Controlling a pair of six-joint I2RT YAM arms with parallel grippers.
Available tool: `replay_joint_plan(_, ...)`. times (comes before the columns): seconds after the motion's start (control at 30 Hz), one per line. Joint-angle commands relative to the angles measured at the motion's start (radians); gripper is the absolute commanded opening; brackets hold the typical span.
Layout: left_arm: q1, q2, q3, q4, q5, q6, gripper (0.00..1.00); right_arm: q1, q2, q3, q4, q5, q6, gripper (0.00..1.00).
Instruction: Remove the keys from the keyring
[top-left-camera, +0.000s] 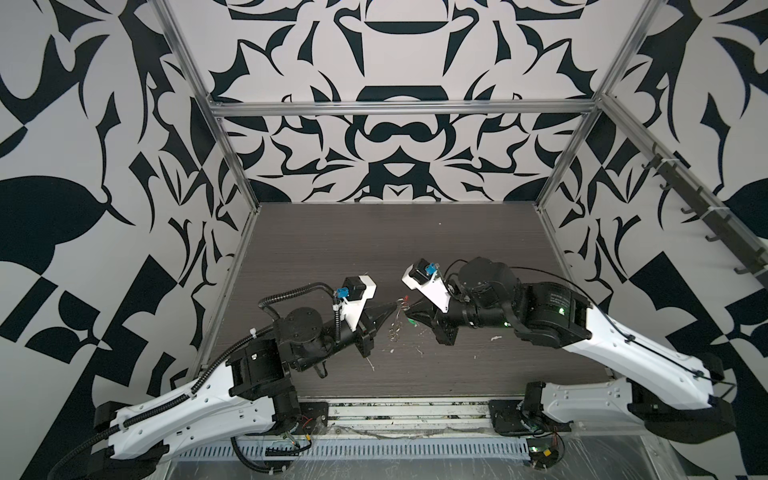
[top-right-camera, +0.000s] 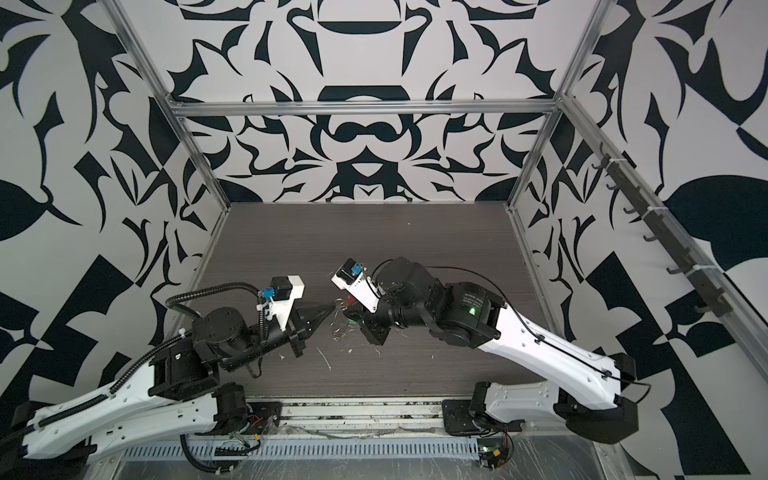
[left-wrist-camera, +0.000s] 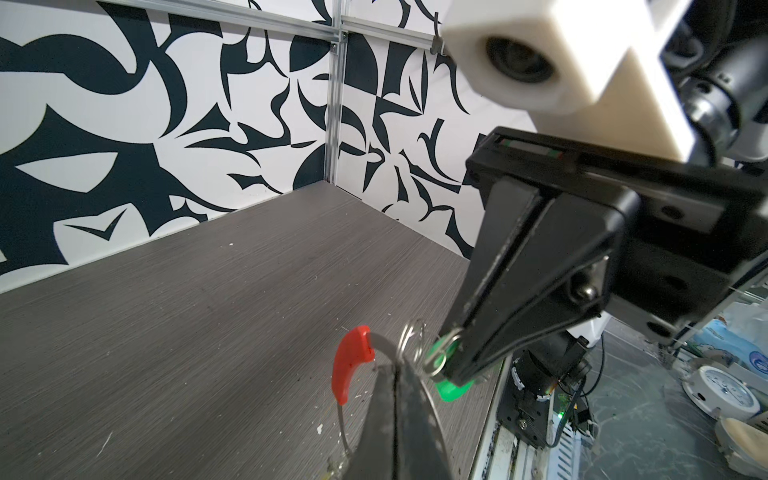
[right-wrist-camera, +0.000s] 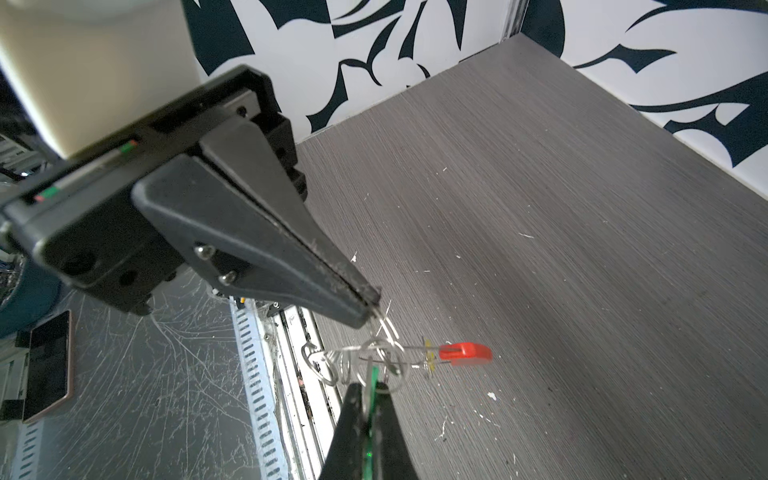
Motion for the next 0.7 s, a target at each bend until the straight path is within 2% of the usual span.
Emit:
replay_joint_plan(0.0, 0.002, -0.003, 0.022, 0.031, 0.014, -0.005, 0.0, -0.004, -0.039, -0.026, 0.099, -0.007, 0.02, 0.0)
replay_joint_plan(0.07, 0.002, 0.004, 0.033, 0.021, 0.018, -0.005, 0.0, -0.004, -0.052, -0.05, 0.107, -0.005, 0.019, 0.03)
replay_joint_plan(0.17, 0.001, 0.027, 0.058, -0.004, 0.026, -0.005, 0.0, -0.004, -0.077, -0.093, 0.129, -0.005, 0.022, 0.14)
replay_joint_plan(0.3, 0.001, 0.05, 0.082, -0.028, 0.032, -0.01, 0.0, -0.004, -0.118, -0.129, 0.142, 0.014, 0.026, 0.34)
replay_joint_plan(0.43, 0.0, 0.058, 0.093, -0.038, 0.031, -0.013, 0.0, -0.003, -0.176, -0.165, 0.159, 0.037, 0.037, 0.48)
replay_joint_plan(0.47, 0.001, 0.061, 0.097, -0.042, 0.035, -0.012, 0.0, -0.002, -0.192, -0.174, 0.171, 0.039, 0.038, 0.6)
replay_joint_plan(0.5, 0.001, 0.066, 0.1, -0.045, 0.039, -0.012, 0.0, -0.003, -0.208, -0.182, 0.187, 0.041, 0.038, 0.63)
replay_joint_plan(0.67, 0.002, 0.093, 0.116, -0.051, 0.06, -0.014, 0.0, -0.004, -0.209, -0.174, 0.256, 0.065, 0.017, 0.63)
